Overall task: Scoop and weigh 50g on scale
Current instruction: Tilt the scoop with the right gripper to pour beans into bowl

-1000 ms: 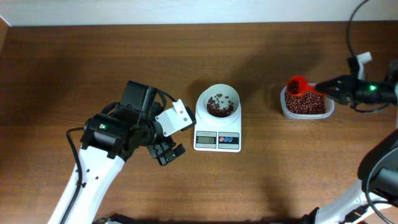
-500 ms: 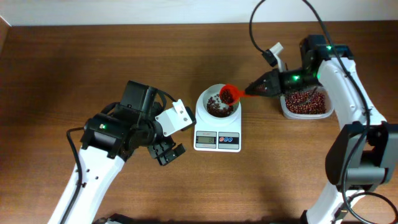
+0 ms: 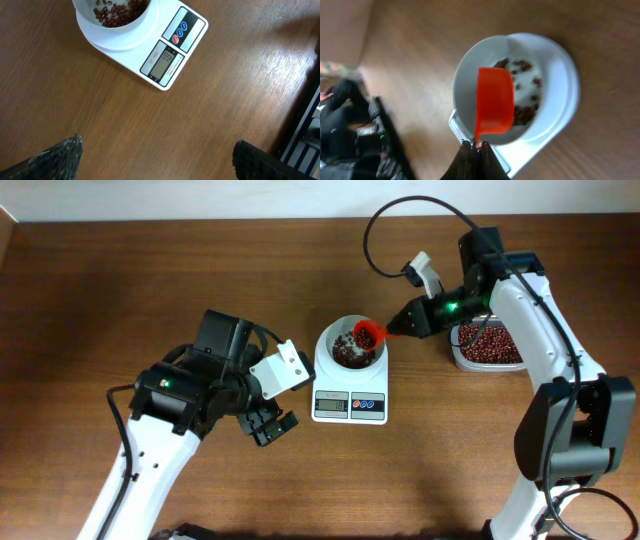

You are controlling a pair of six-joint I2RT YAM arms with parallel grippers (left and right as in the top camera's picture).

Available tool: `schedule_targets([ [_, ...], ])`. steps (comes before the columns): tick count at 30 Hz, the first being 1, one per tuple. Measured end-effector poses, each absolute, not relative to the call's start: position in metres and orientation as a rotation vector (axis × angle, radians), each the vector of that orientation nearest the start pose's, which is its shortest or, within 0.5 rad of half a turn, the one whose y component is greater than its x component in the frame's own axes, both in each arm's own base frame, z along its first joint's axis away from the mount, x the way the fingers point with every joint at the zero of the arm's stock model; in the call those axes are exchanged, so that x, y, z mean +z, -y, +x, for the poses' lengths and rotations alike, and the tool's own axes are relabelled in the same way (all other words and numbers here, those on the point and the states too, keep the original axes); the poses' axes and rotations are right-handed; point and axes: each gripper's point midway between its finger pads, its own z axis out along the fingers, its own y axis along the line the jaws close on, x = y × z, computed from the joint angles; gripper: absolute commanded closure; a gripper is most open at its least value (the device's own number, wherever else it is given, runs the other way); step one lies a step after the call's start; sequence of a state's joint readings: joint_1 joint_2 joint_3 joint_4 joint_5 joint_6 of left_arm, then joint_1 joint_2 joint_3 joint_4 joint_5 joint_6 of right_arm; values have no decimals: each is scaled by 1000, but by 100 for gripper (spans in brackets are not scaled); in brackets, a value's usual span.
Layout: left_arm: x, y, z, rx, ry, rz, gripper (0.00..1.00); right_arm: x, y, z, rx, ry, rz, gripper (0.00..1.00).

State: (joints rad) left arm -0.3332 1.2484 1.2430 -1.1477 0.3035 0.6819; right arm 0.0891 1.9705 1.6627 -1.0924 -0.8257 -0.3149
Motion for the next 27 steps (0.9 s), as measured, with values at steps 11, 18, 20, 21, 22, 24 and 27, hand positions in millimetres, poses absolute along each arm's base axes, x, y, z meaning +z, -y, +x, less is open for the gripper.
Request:
schedule_targets([
  [11, 205, 140, 246, -303, -2286, 1370, 1, 151, -166, 398, 1115, -2587, -620, 96],
  [18, 205, 140, 246, -303, -2286, 1370, 1, 151, -165, 398, 1117, -2591, -619, 96],
  [20, 205, 140, 246, -303, -2286, 1370, 1, 151, -165, 398, 1117, -2591, -619, 96],
  [21, 205, 140, 246, -303, -2286, 1370, 1, 151, -165, 398, 1117, -2591, -619, 96],
  [22, 205, 140, 246, -303, -2286, 1370, 1, 151, -165, 398, 1117, -2591, -619, 96],
  [24, 205, 140, 246, -303, -2286, 1370, 1, 151, -165, 398, 1117, -2591, -619, 96],
  [27, 205, 140, 246, -304, -2286, 1370, 1, 151, -165, 398, 1117, -2591, -618, 96],
])
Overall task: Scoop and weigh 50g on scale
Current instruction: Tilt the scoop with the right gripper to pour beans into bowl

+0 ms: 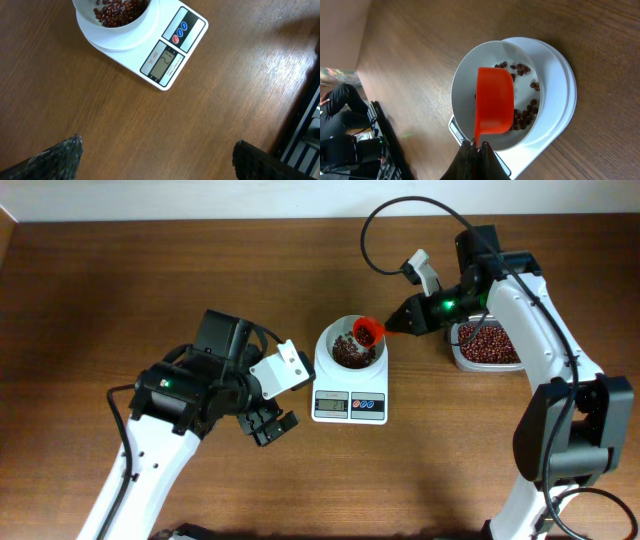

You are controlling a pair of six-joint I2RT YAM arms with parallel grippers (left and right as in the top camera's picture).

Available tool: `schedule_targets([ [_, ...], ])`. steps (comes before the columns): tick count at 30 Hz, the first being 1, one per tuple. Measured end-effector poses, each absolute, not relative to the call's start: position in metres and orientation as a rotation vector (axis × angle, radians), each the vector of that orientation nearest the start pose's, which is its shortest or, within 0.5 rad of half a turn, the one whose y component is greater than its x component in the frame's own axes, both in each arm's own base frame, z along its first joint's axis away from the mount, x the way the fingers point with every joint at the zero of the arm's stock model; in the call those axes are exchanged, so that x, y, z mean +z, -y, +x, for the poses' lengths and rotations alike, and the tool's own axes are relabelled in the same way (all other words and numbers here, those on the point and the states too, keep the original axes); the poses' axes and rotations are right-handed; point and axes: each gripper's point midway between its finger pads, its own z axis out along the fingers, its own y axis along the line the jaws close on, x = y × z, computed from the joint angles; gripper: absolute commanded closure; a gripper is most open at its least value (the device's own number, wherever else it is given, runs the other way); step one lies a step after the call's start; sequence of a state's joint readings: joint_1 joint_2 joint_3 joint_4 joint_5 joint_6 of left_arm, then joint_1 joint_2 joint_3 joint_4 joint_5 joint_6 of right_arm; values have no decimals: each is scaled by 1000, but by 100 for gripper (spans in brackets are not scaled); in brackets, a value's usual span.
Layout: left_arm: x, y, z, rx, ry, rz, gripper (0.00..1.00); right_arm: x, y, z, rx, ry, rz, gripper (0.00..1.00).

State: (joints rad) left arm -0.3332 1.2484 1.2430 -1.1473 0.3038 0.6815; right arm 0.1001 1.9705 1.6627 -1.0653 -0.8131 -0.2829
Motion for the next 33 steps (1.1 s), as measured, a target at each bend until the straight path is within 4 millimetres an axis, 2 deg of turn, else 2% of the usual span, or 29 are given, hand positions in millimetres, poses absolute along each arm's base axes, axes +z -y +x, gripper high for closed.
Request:
schedule_targets([
  [8, 205, 140, 246, -303, -2286, 1370, 1, 145, -161, 387, 1087, -2645, -651, 96],
  [19, 205, 140, 246, -303, -2286, 1370, 1, 146, -171, 386, 1090, -2609, -709, 96],
  [28, 205, 140, 246, -303, -2286, 1370, 1, 141, -166, 394, 1010, -2633, -684, 96],
  [30, 205, 140, 246, -303, -2286, 1370, 1, 142, -167, 388, 1045, -2635, -704, 96],
  [33, 205, 140, 246, -303, -2286, 1370, 1, 139, -165, 393, 1002, -2650, -675, 96],
])
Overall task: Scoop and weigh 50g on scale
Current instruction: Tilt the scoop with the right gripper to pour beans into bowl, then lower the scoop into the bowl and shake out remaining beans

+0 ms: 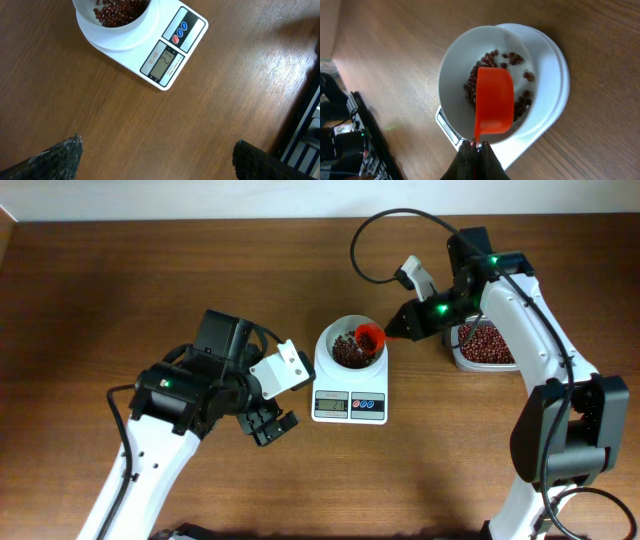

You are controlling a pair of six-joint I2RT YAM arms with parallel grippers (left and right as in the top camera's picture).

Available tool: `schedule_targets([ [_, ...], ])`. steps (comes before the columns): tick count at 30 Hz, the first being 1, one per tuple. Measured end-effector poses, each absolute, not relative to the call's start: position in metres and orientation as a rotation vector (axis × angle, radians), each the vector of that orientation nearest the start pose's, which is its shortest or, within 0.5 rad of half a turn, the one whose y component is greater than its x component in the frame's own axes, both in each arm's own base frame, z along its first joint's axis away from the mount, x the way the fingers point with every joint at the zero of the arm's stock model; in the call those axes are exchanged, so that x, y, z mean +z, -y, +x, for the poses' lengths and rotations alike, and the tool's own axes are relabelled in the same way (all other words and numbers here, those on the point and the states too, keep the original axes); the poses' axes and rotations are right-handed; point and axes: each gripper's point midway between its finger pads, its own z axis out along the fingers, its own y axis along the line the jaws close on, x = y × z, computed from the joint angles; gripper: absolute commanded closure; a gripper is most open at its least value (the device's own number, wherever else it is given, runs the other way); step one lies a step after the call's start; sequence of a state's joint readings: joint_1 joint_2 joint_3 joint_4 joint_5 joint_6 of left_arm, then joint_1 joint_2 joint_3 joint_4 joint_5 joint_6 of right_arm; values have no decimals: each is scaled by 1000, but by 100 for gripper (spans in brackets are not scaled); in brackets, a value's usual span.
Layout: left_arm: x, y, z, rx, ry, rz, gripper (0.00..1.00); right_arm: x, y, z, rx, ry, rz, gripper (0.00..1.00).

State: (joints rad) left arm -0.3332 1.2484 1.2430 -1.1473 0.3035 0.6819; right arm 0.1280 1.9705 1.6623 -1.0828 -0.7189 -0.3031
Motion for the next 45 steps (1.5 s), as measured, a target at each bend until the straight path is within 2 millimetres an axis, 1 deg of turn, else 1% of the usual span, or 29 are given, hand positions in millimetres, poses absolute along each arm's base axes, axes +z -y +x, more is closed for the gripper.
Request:
schedule_targets([
  [4, 205, 140, 246, -304, -2286, 1370, 1, 145, -171, 389, 1067, -2597, -731, 96],
  [8, 205, 140, 246, -303, -2286, 1370, 1, 146, -172, 389, 1080, -2596, -722, 96],
  [10, 205, 140, 246, -303, -2286, 1370, 1, 146, -174, 378, 1105, -2601, -772, 96],
  [11, 205, 140, 246, -303, -2286, 1370, 1, 146, -175, 378, 1100, -2595, -788, 96],
  [13, 205, 140, 246, -303, -2286, 1370, 1, 143, -174, 385, 1051, -2605, -764, 96],
  [15, 205, 140, 246, -303, -2286, 1370, 1, 144, -175, 388, 1052, -2606, -739, 96],
  [21, 205, 140, 246, -303, -2286, 1370, 1, 144, -177, 387, 1057, -2612, -739, 96],
  [24, 205, 140, 246, -303, -2286, 1370, 1, 143, -176, 380, 1071, -2637, -737, 96],
  [27, 205, 140, 246, -303, -2286, 1370, 1, 142, -175, 390, 1016, -2633, -716, 96],
  [28, 205, 140, 246, -303, -2286, 1370, 1, 141, -176, 390, 1008, -2637, -714, 96],
  [30, 205, 140, 246, -303, -2286, 1370, 1, 141, -185, 385, 1017, -2626, -765, 96],
  [34, 205, 140, 246, -303, -2286, 1370, 1, 137, -193, 385, 956, -2634, -804, 96],
  [36, 205, 140, 246, -303, -2286, 1370, 1, 133, -186, 393, 849, -2674, -763, 96],
  [38, 205, 140, 246, -303, -2286, 1370, 1, 142, -186, 390, 853, -2660, -787, 96],
  [40, 205, 140, 246, -303, -2286, 1370, 1, 157, -185, 397, 812, -2623, -770, 96],
  [41, 205, 140, 246, -303, -2286, 1370, 1, 160, -185, 397, 816, -2615, -771, 96],
  [43, 205, 140, 246, -303, -2286, 1370, 1, 163, -187, 397, 827, -2602, -773, 96],
  [45, 205, 140, 246, -303, -2286, 1370, 1, 160, -183, 398, 785, -2634, -747, 96],
])
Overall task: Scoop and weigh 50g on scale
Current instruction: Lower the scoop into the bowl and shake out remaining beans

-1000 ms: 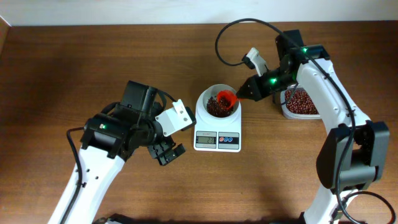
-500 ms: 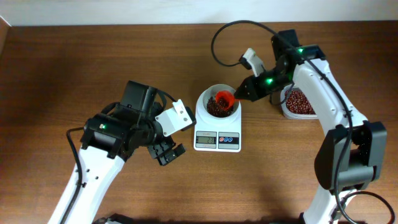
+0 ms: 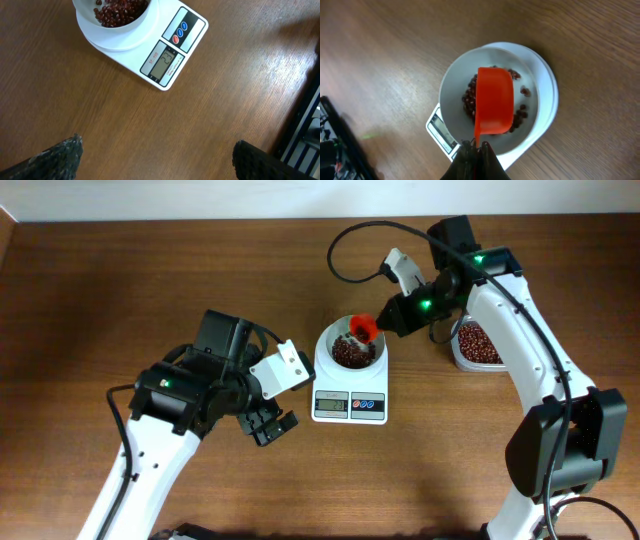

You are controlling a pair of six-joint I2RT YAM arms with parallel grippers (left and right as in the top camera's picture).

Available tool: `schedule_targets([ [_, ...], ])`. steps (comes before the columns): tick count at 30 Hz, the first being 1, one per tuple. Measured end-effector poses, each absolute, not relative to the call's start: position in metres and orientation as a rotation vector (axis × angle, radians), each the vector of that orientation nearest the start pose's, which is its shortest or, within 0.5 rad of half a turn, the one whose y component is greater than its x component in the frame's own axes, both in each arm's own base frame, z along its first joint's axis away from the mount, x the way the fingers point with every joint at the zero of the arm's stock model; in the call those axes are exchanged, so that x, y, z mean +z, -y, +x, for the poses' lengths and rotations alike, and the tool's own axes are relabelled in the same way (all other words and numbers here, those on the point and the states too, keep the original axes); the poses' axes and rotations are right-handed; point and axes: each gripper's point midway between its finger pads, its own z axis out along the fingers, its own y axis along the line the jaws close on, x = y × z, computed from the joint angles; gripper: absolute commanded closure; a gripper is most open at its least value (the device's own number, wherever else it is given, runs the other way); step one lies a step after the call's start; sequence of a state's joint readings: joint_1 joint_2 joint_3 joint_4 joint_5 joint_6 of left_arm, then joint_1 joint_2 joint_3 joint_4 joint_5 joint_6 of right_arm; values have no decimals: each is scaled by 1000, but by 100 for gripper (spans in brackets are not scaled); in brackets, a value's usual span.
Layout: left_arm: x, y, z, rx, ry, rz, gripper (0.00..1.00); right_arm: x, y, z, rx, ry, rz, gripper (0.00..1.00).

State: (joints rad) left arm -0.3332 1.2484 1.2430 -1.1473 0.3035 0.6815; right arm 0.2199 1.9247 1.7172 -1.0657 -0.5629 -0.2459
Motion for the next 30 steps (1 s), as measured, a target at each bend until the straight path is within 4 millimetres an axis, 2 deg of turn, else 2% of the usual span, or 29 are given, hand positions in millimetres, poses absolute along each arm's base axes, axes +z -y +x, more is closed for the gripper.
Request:
schedule_targets([
  [3, 205, 140, 246, -303, -2286, 1370, 1, 158, -192, 393, 719, -2632, -808, 96],
  [5, 205, 140, 246, -303, -2286, 1370, 1, 159, -198, 392, 569, -2638, -840, 96],
  [8, 205, 140, 246, -303, -2286, 1370, 1, 158, -206, 387, 442, -2642, -881, 96],
  [12, 205, 140, 246, -303, -2286, 1370, 1, 156, -200, 390, 375, -2649, -872, 96],
  [17, 205, 140, 246, -304, -2286, 1370, 1, 170, -193, 389, 319, -2627, -858, 96],
  [21, 205, 140, 246, -303, -2286, 1370, 1, 168, -188, 391, 239, -2629, -861, 96],
  [25, 205, 140, 246, -303, -2286, 1370, 1, 167, -199, 386, 89, -2604, -931, 96],
  [30, 205, 140, 246, -303, -2286, 1370, 1, 171, -200, 384, 46, -2595, -939, 96],
])
